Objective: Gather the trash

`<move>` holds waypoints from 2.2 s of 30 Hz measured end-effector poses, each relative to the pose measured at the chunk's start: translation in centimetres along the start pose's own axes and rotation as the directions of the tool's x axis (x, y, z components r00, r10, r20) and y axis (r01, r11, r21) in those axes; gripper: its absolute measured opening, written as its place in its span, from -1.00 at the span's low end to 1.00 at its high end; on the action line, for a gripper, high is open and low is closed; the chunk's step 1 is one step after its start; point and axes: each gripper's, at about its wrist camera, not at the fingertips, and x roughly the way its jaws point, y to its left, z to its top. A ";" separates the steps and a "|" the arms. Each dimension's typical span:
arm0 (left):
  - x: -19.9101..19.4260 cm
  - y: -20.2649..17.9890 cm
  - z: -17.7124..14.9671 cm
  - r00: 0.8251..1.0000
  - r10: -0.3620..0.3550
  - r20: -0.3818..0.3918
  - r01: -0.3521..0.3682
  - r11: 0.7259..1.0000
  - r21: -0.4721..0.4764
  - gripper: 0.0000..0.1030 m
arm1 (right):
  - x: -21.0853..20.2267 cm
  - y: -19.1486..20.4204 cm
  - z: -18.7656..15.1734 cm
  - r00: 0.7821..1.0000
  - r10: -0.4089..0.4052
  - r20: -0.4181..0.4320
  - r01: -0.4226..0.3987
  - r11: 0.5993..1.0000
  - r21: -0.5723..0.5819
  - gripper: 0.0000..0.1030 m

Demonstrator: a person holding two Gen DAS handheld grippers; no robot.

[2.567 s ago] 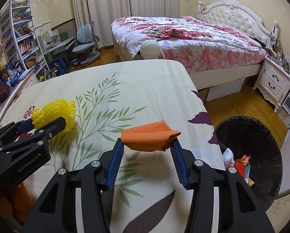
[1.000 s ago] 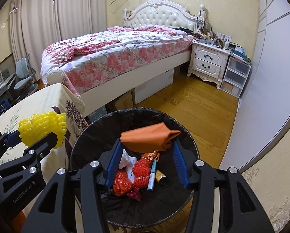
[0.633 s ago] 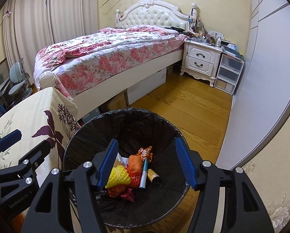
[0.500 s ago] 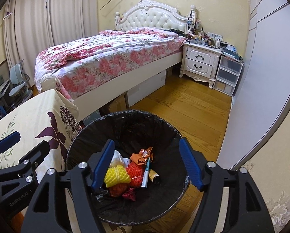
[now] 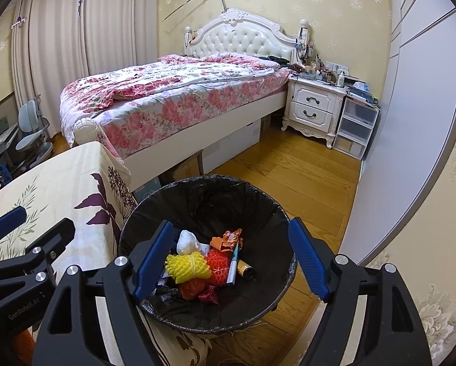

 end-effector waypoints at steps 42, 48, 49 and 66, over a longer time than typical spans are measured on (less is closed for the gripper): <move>-7.9 2.8 -3.7 0.998 0.039 0.057 -0.035 0.997 -0.069 0.80 | -7.0 2.0 -2.5 0.997 0.047 0.069 -0.044 0.998 -0.051 0.51; -7.9 2.9 -3.8 0.997 0.041 0.058 -0.037 0.997 -0.070 0.80 | -7.0 2.0 -2.5 0.997 0.047 0.068 -0.043 0.998 -0.052 0.51; -8.0 3.0 -3.8 0.997 0.041 0.058 -0.037 0.997 -0.071 0.80 | -7.0 2.0 -2.5 0.997 0.047 0.069 -0.043 0.998 -0.052 0.51; -8.0 3.1 -3.8 0.998 0.040 0.058 -0.036 0.997 -0.071 0.80 | -7.0 2.0 -2.5 0.997 0.047 0.069 -0.043 0.998 -0.052 0.51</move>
